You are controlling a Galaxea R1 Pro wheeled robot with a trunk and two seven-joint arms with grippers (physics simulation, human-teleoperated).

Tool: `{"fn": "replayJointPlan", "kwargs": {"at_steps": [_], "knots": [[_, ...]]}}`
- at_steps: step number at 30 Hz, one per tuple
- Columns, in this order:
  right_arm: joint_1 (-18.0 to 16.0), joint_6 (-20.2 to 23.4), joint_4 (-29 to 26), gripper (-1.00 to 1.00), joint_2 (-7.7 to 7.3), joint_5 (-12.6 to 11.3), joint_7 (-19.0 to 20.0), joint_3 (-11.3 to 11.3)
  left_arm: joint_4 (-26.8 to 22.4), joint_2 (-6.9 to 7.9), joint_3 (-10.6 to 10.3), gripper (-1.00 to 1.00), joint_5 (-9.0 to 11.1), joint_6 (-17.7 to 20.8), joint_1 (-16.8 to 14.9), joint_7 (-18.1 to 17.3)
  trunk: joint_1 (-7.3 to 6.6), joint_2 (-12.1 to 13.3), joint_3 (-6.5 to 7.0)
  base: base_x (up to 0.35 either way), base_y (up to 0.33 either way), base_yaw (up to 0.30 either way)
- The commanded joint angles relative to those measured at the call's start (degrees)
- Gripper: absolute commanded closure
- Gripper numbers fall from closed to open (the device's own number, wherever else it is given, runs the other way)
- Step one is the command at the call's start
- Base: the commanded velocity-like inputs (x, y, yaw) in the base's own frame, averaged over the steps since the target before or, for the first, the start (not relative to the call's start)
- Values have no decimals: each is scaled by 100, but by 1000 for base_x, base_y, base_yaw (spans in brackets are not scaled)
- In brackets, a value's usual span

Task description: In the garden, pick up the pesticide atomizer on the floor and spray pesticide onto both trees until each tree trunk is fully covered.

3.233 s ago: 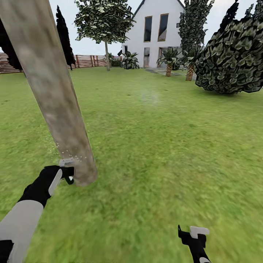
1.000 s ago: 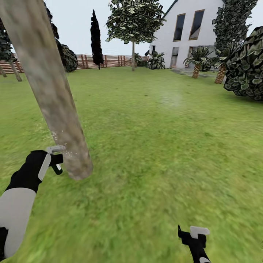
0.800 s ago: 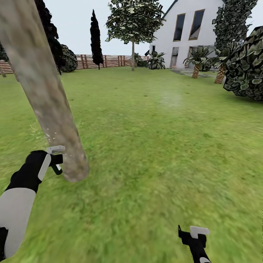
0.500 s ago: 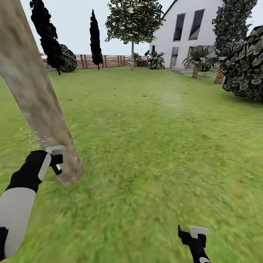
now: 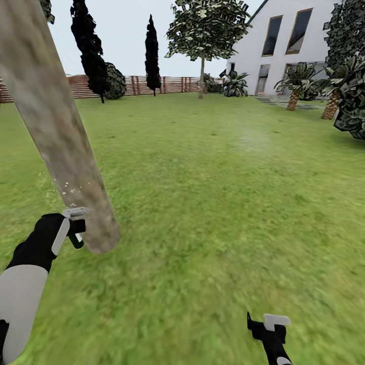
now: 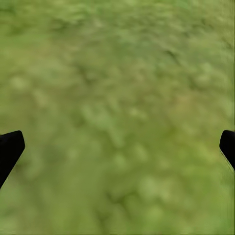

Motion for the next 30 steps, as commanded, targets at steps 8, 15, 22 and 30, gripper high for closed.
{"fn": "replayJointPlan", "kwargs": {"at_steps": [8,15,22,30], "knots": [[-3,-16,2,-100,0,-58,-4,47,-3,-5,-3,100,64,11,41,431,1,-2,-5,164,-217,24],[-3,-16,3,-100,0,-58,-4,47,32,-4,14,100,62,-17,207,486,1,-2,-5,1,-273,263],[-3,-16,5,-100,0,-55,-4,47,-38,-24,18,100,68,-27,261,492,1,-2,-5,47,-274,44],[-3,-16,3,-100,0,-58,-4,47,29,-1,56,100,60,-196,483,507,1,-2,-5,101,-260,9]]}}
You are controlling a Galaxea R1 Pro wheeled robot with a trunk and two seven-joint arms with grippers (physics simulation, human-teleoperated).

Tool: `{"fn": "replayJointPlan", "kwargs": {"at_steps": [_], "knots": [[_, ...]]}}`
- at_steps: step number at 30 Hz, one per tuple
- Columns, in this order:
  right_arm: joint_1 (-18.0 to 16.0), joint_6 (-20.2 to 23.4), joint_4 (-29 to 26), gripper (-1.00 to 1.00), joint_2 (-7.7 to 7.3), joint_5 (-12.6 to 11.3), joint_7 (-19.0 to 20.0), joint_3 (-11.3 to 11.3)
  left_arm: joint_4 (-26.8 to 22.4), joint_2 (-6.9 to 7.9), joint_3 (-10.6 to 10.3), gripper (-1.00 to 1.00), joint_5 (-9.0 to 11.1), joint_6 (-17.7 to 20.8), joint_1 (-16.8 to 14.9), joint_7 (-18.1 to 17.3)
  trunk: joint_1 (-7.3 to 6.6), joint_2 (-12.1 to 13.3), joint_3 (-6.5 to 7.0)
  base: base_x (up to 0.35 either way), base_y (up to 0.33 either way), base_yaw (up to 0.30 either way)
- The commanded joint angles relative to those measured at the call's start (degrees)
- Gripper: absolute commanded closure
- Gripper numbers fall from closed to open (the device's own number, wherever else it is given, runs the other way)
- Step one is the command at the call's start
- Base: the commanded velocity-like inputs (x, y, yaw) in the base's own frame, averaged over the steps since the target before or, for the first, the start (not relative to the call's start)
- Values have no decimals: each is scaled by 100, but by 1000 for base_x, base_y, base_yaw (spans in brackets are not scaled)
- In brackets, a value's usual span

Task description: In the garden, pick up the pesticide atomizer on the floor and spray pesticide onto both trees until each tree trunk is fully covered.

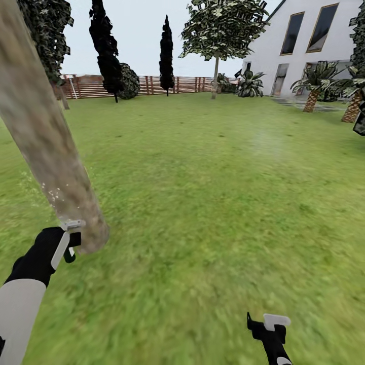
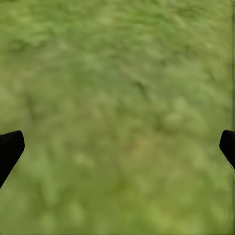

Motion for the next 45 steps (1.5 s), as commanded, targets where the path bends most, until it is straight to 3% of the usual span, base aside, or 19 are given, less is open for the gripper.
{"fn": "replayJointPlan", "kwargs": {"at_steps": [1,5,8,19,31,40,45], "knots": [[0,-15,1,-100,0,-58,-4,47,-3,2,22,100,59,-106,75,44,1,-2,-5,215,-208,155],[-2,-15,1,-100,0,-58,-4,47,430,3,51,100,98,-852,309,50,1,-2,-5,235,-189,254],[0,-15,1,-100,0,-58,-4,47,512,4,52,100,111,-1082,337,44,1,-2,-5,210,-158,277],[-2,-15,6,-100,0,-54,-4,47,485,-193,27,100,140,-1122,375,16,1,-2,-5,142,-82,169],[-2,-15,2,-100,0,-53,-4,47,484,-207,27,100,139,-1121,383,18,1,-2,-5,313,-63,7],[-2,-15,4,-100,0,-50,-4,47,500,-215,20,100,139,-1117,383,18,1,-2,-5,240,-174,227],[1,-15,5,-100,0,-51,-4,47,502,-331,19,100,78,-1130,383,18,1,-2,-5,121,-235,146]]}}
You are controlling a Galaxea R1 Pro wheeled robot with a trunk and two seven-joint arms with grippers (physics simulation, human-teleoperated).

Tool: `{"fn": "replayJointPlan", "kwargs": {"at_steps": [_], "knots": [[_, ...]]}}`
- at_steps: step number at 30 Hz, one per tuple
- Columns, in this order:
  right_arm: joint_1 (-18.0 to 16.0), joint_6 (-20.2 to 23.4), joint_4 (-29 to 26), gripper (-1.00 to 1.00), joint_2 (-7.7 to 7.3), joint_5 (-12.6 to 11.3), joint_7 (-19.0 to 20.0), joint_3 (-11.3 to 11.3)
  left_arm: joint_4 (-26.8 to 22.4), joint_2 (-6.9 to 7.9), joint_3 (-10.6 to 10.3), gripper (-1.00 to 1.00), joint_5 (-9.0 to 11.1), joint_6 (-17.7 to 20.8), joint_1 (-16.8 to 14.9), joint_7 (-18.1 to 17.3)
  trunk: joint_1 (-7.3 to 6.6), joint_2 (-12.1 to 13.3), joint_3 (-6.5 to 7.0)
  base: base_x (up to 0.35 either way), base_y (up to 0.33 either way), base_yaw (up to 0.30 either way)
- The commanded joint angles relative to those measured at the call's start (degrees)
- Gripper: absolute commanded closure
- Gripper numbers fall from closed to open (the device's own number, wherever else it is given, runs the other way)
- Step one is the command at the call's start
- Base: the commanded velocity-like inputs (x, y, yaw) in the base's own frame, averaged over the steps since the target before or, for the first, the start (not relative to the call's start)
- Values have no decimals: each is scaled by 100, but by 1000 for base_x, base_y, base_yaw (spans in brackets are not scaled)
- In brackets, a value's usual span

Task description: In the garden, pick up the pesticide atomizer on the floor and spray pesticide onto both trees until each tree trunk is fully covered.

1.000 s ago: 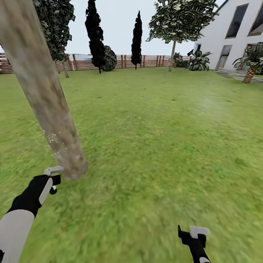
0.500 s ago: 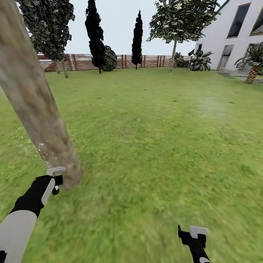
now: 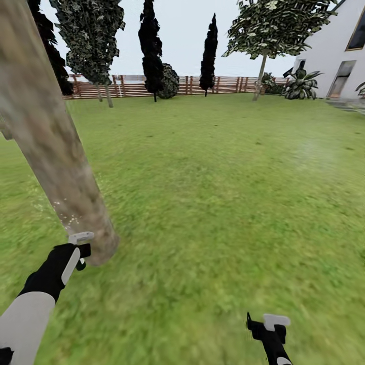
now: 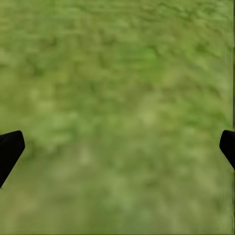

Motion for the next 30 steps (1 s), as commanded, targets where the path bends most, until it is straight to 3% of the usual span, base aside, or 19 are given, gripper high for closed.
{"fn": "replayJointPlan", "kwargs": {"at_steps": [1,7,19,30], "knots": [[-4,-14,1,-100,0,-59,-3,47,-10,-4,-2,100,50,24,-3,42,-1,-2,-5,11,-273,13],[-5,-14,2,-100,0,-57,-3,47,-10,-8,-2,100,45,25,-3,42,-1,-2,-5,4,-276,42],[-3,-14,1,-100,0,-57,-3,47,7,-8,-2,100,50,33,-3,46,-1,-2,-5,184,-234,264],[-4,-14,4,-100,0,-57,-3,47,8,-8,-4,100,54,32,-3,45,-1,-2,-5,175,-228,69]]}}
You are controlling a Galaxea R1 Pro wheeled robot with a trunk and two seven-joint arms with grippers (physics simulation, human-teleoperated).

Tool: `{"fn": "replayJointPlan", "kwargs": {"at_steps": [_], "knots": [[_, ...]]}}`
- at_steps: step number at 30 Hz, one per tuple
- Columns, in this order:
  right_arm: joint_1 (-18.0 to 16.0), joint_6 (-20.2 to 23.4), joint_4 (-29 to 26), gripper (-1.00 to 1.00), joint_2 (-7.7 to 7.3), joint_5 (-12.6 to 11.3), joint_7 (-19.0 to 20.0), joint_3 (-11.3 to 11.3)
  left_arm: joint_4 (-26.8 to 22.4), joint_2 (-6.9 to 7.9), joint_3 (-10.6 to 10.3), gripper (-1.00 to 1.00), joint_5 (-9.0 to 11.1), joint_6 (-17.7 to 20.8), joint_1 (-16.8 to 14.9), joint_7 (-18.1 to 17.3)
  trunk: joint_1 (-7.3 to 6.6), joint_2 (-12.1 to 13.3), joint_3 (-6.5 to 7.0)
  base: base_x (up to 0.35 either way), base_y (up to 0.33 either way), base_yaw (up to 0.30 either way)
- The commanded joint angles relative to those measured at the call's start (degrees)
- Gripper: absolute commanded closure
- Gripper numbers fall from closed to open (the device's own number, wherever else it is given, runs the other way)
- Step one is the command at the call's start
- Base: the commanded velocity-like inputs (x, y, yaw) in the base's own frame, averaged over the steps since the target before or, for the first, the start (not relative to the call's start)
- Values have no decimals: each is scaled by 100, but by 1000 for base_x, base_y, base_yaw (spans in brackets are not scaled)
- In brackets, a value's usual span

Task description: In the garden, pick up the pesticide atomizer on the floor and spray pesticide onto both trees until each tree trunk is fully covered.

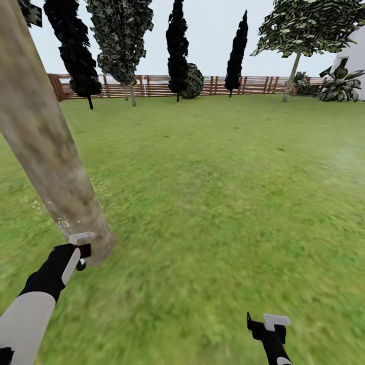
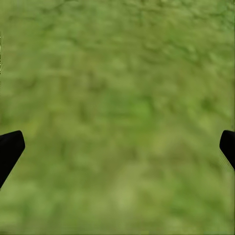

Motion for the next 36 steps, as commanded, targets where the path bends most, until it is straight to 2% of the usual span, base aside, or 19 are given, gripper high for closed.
{"fn": "replayJointPlan", "kwargs": {"at_steps": [1,12,16,17,19,22,24,25,27,29,31,33,36], "knots": [[-2,-15,1,-100,-1,-59,-4,47,-7,-1,-3,100,57,23,-4,45,0,-2,-5,157,-239,258],[-2,-15,3,-100,4,-59,-4,47,-77,-17,-27,100,109,36,-4,43,0,-2,-5,158,-232,275],[-2,-15,-3,-100,-1,-67,-4,47,-691,-12,-12,100,109,151,-15,29,0,-2,-5,24,-20,276],[-2,-15,0,-100,-1,-67,-4,47,-807,-15,-20,100,116,257,-38,25,0,-2,-5,3,-3,276],[0,-15,1,-100,-6,-67,-4,47,-945,-23,-31,100,126,764,-114,-16,0,-2,-5,1,-1,276],[-1,-15,-3,-100,-9,-67,-4,47,-1010,60,-26,100,117,874,-153,-38,0,-2,-5,0,0,191],[0,-15,0,-100,-33,-67,-4,47,-1005,208,-12,100,96,889,-162,-40,0,-2,-5,0,0,21],[-1,-15,-3,-100,-58,-67,-4,47,-1002,218,-29,100,87,922,-168,-38,0,-2,-5,0,0,4],[-2,-15,-5,-100,-68,-67,-4,47,-1004,161,-41,100,68,998,-238,3,0,-2,-5,0,0,2],[-1,-15,-5,-100,-71,-67,-4,47,-930,145,-38,100,39,1030,-534,44,0,-2,-5,0,0,0],[-1,-15,-5,-100,-71,-67,-4,47,-917,157,-38,100,38,1033,-571,144,0,-2,-5,0,0,0],[0,-15,-5,-100,-71,-67,-4,47,-935,140,-51,100,56,1040,-535,491,0,-2,-5,0,0,0],[-2,-15,-5,-100,-71,-67,-4,47,-948,162,-68,100,98,1056,-494,545,0,-2,-5,0,0,2]]}}
